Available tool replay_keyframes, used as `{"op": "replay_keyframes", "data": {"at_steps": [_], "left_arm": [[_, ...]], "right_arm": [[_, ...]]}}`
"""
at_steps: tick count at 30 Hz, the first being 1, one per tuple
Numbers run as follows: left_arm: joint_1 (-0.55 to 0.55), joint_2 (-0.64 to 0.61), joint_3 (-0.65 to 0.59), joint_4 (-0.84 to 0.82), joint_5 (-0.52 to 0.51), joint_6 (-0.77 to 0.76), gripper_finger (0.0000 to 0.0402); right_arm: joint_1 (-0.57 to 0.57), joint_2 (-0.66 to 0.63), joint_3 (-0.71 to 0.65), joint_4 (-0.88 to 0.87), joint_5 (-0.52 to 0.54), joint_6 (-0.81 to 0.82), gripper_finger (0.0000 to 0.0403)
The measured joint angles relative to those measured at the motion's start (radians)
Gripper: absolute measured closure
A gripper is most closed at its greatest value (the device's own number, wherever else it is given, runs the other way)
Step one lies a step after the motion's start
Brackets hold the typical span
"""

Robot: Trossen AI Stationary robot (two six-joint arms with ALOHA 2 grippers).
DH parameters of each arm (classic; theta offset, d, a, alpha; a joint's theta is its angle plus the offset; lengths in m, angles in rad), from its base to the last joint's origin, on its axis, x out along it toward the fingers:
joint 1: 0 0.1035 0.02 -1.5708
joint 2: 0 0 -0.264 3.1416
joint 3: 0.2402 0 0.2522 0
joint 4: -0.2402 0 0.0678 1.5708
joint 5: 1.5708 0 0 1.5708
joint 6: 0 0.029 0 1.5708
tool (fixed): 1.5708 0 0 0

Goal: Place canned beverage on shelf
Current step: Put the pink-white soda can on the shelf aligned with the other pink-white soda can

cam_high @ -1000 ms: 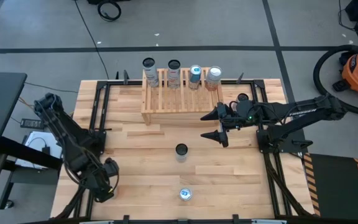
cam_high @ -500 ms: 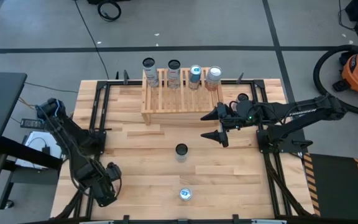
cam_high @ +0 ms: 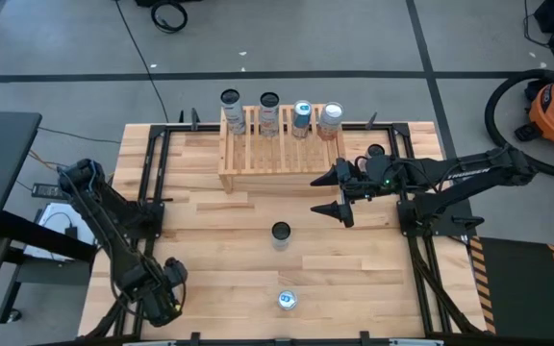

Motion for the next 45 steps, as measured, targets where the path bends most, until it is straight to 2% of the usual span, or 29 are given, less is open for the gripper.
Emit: {"op": "replay_keyframes", "data": {"at_steps": [5,15,18,24,28,31,39,45], "left_arm": [[0.0,0.0,0.0,0.002,0.0,0.004,0.0029],[0.002,-0.002,0.0,0.017,0.0,0.039,0.0098],[0.002,-0.002,0.0,0.018,0.0,0.04,0.0096],[0.002,-0.002,0.0,0.028,0.0,0.03,0.0055],[0.002,-0.002,0.0,0.029,0.0,0.03,0.0048],[0.002,-0.002,0.0,0.028,0.0,0.051,0.0052],[0.025,-0.005,0.0,0.047,0.02,0.118,0.0097],[0.088,-0.006,0.032,0.041,0.036,0.228,0.0093]], "right_arm": [[0.0,0.0,0.0,0.0,0.0,0.0,0.0014],[0.0,0.0,0.0,0.0,0.0,0.0,0.0014],[0.0,0.0,0.0,0.0,0.0,0.008,0.0014],[0.0,0.0,0.0,0.0,0.0,0.014,0.0014],[0.0,0.0,0.0,0.0,0.0,0.012,0.0014],[0.0,0.0,0.0,0.0,0.0,0.011,0.0014],[0.0,0.0,0.0,0.0,0.0,0.013,0.0014],[0.0,0.0,0.0,0.0,0.0,0.064,0.0014]]}}
